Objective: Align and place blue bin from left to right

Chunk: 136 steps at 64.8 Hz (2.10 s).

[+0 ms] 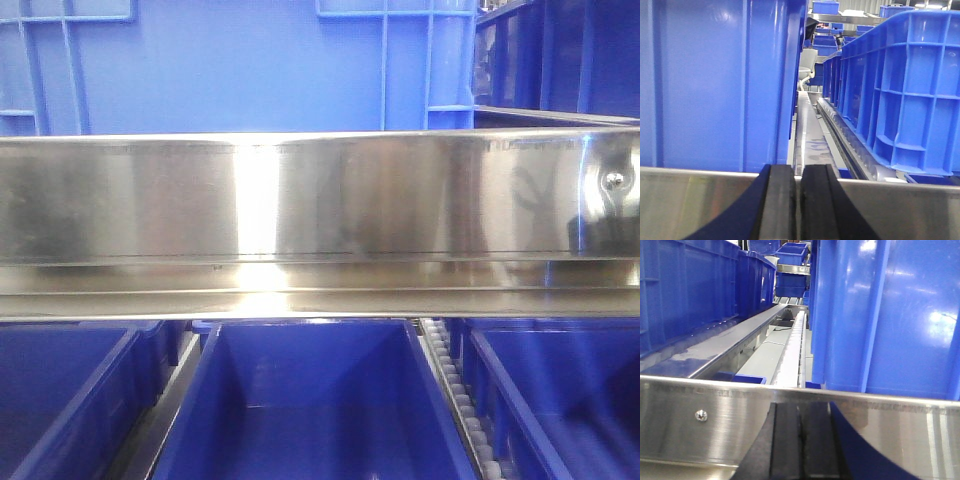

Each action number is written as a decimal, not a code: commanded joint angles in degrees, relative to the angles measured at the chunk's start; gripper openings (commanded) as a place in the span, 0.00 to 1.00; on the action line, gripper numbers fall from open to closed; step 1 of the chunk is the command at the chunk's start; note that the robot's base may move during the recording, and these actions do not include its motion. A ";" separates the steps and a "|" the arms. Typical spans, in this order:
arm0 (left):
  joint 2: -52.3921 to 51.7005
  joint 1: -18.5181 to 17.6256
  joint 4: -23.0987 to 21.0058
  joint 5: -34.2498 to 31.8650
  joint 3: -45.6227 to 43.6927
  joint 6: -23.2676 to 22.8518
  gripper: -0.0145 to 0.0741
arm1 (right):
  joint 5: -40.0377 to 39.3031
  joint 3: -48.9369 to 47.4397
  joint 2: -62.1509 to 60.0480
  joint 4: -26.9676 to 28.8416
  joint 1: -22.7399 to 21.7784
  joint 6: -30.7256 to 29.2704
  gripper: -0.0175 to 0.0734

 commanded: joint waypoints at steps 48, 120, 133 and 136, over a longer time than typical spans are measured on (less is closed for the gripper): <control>-0.21 -0.22 0.09 -2.31 -0.24 -0.04 0.19 | -1.51 -0.03 -0.15 -0.41 0.07 -0.04 0.10; 10.54 -0.20 1.91 23.57 -45.52 -0.04 0.55 | 16.72 -40.01 7.04 4.07 0.07 -0.04 0.19; 22.96 -0.75 1.41 30.76 -57.02 -0.04 0.73 | 21.01 -53.16 18.67 4.07 0.07 -0.04 0.68; 24.91 -1.39 0.00 31.06 -58.96 -0.04 0.76 | 21.80 -54.99 21.83 4.07 0.07 -0.04 0.80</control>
